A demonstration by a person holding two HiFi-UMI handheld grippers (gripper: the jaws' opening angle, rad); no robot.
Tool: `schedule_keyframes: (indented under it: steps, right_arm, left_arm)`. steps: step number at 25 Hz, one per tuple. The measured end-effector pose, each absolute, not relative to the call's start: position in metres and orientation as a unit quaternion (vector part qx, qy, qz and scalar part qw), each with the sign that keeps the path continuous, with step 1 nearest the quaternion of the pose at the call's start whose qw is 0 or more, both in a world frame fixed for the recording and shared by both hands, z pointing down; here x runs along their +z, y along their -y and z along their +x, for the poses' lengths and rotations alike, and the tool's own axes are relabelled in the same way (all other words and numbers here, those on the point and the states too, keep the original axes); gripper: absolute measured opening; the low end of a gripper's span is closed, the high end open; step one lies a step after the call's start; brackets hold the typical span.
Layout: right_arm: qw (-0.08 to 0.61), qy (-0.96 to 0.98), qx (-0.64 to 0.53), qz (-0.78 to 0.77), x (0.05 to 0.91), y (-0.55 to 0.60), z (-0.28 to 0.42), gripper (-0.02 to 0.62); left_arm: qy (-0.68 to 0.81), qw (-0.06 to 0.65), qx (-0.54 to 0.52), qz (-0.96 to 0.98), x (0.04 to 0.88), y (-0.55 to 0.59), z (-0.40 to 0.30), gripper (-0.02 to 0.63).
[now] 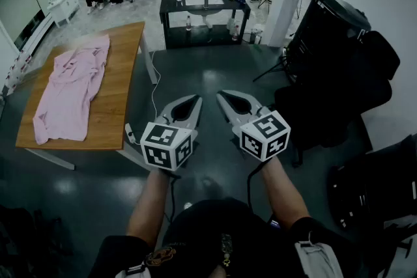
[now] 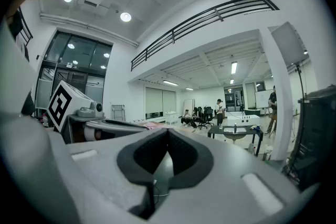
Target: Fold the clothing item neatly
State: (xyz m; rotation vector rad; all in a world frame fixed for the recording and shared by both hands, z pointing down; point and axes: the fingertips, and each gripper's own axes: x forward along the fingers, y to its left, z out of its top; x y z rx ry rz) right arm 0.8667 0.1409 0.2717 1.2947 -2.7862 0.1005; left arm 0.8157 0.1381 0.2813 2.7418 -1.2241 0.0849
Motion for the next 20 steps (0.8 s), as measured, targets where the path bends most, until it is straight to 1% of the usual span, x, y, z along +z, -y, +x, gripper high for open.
schedule_keyframes:
  steps: [7, 13, 20]
  right_arm:
    - [0.014, 0.9, 0.04, 0.433, 0.266, -0.141, 0.863, 0.002]
    - [0.02, 0.899, 0.039, 0.437, 0.265, -0.143, 0.851, 0.002]
    - [0.014, 0.904, 0.042, 0.426, 0.264, -0.147, 0.824, 0.002]
  left_arm:
    - [0.404, 0.064, 0.024, 0.912, 0.276, -0.143, 0.808, 0.008]
    - [0.406, 0.065, 0.022, 0.912, 0.274, -0.146, 0.793, 0.008]
    - [0.422, 0.061, 0.028, 0.904, 0.277, -0.154, 0.754, 0.008]
